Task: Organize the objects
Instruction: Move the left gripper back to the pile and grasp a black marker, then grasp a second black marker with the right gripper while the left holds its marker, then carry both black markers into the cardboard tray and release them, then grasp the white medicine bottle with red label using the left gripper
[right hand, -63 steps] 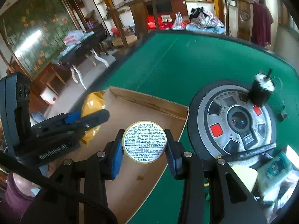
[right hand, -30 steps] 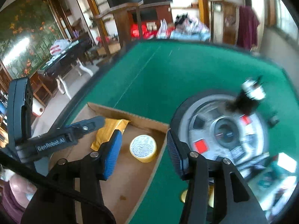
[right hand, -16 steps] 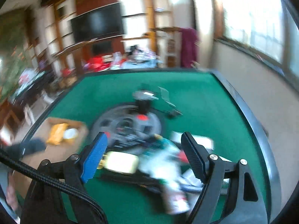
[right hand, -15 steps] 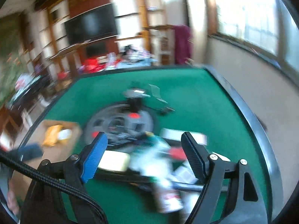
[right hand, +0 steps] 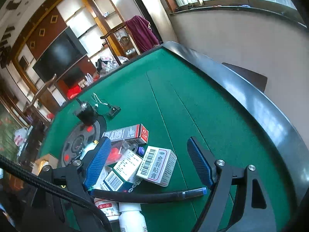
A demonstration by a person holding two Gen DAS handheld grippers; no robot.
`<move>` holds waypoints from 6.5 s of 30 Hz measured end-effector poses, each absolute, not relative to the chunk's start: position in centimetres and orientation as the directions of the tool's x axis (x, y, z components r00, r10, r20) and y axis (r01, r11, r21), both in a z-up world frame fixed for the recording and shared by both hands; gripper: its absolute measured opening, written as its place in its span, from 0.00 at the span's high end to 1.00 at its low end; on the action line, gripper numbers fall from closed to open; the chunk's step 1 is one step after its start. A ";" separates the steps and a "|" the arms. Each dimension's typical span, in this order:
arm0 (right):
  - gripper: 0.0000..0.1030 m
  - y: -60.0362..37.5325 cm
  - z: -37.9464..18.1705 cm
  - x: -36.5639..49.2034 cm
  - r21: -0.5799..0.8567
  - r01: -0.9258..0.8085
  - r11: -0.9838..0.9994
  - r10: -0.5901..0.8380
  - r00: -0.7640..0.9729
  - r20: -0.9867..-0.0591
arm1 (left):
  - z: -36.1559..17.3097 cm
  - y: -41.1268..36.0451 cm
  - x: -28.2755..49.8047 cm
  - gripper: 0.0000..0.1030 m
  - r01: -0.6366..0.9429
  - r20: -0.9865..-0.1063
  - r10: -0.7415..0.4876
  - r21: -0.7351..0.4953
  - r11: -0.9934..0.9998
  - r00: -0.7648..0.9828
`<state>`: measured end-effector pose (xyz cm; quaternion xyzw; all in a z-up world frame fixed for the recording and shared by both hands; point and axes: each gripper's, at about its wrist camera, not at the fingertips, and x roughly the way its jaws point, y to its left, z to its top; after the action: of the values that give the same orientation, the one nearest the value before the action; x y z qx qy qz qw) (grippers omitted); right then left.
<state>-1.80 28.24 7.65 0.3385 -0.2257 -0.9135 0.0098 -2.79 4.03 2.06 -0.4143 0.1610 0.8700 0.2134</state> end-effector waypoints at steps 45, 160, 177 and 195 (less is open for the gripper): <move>0.21 27.4 5.1 -1.0 0.442 0.027 -0.897 -0.376 -0.574 -0.728 | 9.1 -9.1 8.0 0.89 -0.310 -0.609 0.441 -0.314 -0.897 -0.660; 0.55 1.9 10.3 -5.2 0.254 0.275 -0.927 -0.366 -0.521 -0.771 | 7.4 -26.1 -0.6 0.50 0.054 -0.642 0.277 -0.446 -0.893 -0.715; 0.00 21.9 9.1 -2.1 0.213 -0.024 -0.977 -0.121 -0.757 -0.642 | 7.3 -5.6 0.5 0.37 -0.275 -0.717 0.390 -0.279 -0.920 -0.578; 0.00 30.0 6.0 -2.2 0.512 -0.133 -0.849 -0.246 -0.757 -0.605 | 3.2 9.4 0.5 0.63 -0.512 -0.791 0.353 -0.059 -0.857 -0.500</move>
<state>-2.24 29.98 6.02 0.3469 -0.2733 -0.8967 0.0314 0.48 9.45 3.21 -0.4323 0.0920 0.8611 0.2512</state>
